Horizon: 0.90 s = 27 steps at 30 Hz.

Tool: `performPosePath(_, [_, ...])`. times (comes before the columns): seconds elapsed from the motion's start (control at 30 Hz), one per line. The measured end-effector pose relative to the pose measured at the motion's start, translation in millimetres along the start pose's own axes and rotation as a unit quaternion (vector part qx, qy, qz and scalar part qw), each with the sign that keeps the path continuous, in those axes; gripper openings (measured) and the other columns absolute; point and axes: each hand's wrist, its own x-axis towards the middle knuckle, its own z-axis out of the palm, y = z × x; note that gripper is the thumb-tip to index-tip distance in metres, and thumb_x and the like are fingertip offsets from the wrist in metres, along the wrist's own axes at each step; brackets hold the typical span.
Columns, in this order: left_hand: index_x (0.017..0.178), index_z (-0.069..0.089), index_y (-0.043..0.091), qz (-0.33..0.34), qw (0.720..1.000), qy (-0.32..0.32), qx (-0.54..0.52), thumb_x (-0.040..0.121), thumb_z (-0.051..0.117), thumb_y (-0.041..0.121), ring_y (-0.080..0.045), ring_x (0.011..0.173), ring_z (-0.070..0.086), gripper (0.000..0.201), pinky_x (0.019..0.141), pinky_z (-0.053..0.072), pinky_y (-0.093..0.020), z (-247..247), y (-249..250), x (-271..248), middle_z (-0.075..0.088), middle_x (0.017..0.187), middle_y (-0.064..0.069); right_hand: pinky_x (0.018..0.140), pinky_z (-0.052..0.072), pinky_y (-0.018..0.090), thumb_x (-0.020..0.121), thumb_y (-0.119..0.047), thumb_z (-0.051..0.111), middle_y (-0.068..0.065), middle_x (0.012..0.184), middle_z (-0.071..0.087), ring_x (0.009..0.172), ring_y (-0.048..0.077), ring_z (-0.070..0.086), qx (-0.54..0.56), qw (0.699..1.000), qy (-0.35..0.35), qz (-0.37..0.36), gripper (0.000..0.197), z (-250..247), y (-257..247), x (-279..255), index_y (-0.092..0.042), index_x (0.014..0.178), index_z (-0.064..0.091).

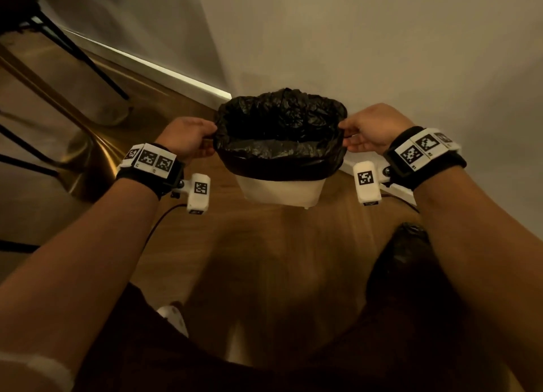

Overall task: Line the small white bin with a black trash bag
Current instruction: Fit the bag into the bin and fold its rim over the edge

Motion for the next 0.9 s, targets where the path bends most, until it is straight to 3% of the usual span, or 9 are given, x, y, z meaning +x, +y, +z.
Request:
performPosePath(0.2, [0.088,0.067,0.016,0.008,0.998,-0.047,0.046,0.096,0.057,0.015,-0.016,0.072,0.064,0.013,0.06,0.053,-0.026,-54.8,-14.6,52.8,0.068,0.085,-0.004,0.072,0.052,0.028,0.097,-0.014,0.056,0.004,0.084,0.062,0.073,0.015,0.062,-0.009,0.998,0.043,0.034,0.01,65.2,-14.6,13.7,-0.01,0.089,0.06])
performPosePath(0.33, [0.084,0.063,0.017,0.028,0.992,-0.087,0.082,0.098,0.055,0.012,-0.015,0.063,0.059,0.016,0.051,0.052,-0.021,-90.2,-19.9,91.0,0.063,0.084,-0.007,0.074,0.053,0.029,0.099,-0.011,0.051,0.007,0.09,0.063,0.075,0.016,0.064,-0.028,0.996,0.078,0.041,0.016,107.7,-34.4,20.1,-0.008,0.085,0.059])
performPosePath(0.4, [0.084,0.063,0.018,0.045,0.99,-0.098,0.095,0.097,0.055,0.013,-0.016,0.063,0.059,0.016,0.056,0.05,-0.025,-108.6,-21.4,108.8,0.063,0.083,-0.007,0.073,0.055,0.032,0.097,-0.011,0.053,0.009,0.089,0.065,0.074,0.019,0.065,-0.062,0.991,0.117,0.03,0.014,128.2,-42.3,25.1,-0.002,0.096,0.064])
performPosePath(0.5, [0.088,0.064,0.017,0.065,0.987,-0.106,0.102,0.097,0.056,0.014,-0.016,0.062,0.058,0.013,0.054,0.048,-0.026,-135.4,-18.7,132.1,0.064,0.083,-0.008,0.058,0.055,0.025,0.092,-0.014,0.06,0.006,0.079,0.063,0.063,0.015,0.062,-0.066,0.978,0.197,0.009,0.032,158.2,-55.7,28.9,0.003,0.118,0.063])
performPosePath(0.57, [0.096,0.065,0.015,0.073,0.988,-0.104,0.088,0.097,0.056,0.015,-0.015,0.064,0.058,0.01,0.047,0.051,-0.02,-151.5,-13.7,143.4,0.064,0.084,-0.006,0.06,0.056,0.026,0.089,-0.016,0.061,0.013,0.083,0.067,0.064,0.017,0.062,-0.09,0.973,0.212,-0.005,0.031,174.6,-67.3,29.0,0.004,0.113,0.065])
performPosePath(0.63, [0.1,0.068,0.015,0.09,0.987,-0.108,0.08,0.096,0.058,0.019,-0.016,0.07,0.062,0.012,0.054,0.053,-0.023,-168.8,-10.9,157.3,0.067,0.089,-0.006,0.071,0.059,0.034,0.085,-0.016,0.061,0.024,0.09,0.071,0.068,0.022,0.064,-0.111,0.97,0.216,-0.027,0.029,188.2,-81.8,30.6,0.007,0.099,0.07])
performPosePath(0.7, [0.107,0.07,0.015,0.109,0.984,-0.119,0.075,0.094,0.06,0.023,-0.018,0.076,0.064,0.018,0.061,0.053,-0.028,-185.4,-9.8,168.4,0.07,0.096,-0.008,0.081,0.061,0.042,0.084,-0.017,0.061,0.022,0.092,0.074,0.072,0.024,0.068,-0.108,0.967,0.23,-0.034,0.024,201.8,-95.5,31.0,0.002,0.091,0.074])
performPosePath(0.9, [0.119,0.064,0.016,0.124,0.985,-0.114,0.038,0.094,0.058,0.02,-0.014,0.066,0.06,0.026,0.058,0.049,-0.028,-219.5,-1.0,195.6,0.068,0.099,-0.003,0.076,0.06,0.045,0.082,-0.017,0.059,0.013,0.073,0.07,0.063,0.02,0.063,-0.11,0.959,0.249,-0.072,0.021,236.8,-117.9,48.3,-0.003,0.08,0.075])
